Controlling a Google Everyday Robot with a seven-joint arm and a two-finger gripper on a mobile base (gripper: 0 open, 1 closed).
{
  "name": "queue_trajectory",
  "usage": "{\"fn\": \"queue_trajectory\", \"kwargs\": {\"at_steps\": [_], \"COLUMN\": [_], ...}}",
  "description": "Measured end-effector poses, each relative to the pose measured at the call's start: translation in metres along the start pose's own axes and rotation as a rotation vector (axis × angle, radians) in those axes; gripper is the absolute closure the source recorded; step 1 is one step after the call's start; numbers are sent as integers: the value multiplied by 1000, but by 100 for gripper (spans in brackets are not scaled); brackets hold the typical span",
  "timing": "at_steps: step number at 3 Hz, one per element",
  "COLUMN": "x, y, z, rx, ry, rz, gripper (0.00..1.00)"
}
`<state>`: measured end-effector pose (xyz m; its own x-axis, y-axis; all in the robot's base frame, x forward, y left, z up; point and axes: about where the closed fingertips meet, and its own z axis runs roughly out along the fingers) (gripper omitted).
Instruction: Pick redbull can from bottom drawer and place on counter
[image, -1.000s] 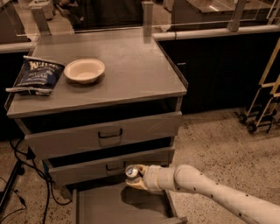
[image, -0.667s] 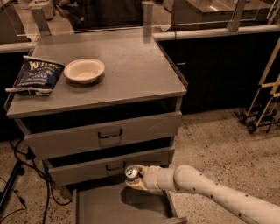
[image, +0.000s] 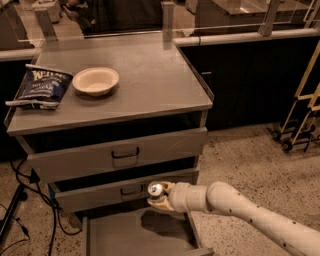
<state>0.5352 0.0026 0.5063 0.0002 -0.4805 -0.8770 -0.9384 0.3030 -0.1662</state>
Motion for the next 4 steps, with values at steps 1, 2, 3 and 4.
{"fn": "queue_trajectory", "kwargs": {"at_steps": [1, 2, 3, 4], "x": [-30, -62, -63, -83], "y": [-21, -42, -41, -50], "z": [-33, -62, -61, -75], "rx": [45, 83, 72, 71], "ry": [-7, -7, -2, -16], "rz": [-21, -49, -54, -49], "gripper": [100, 100, 100, 100]}}
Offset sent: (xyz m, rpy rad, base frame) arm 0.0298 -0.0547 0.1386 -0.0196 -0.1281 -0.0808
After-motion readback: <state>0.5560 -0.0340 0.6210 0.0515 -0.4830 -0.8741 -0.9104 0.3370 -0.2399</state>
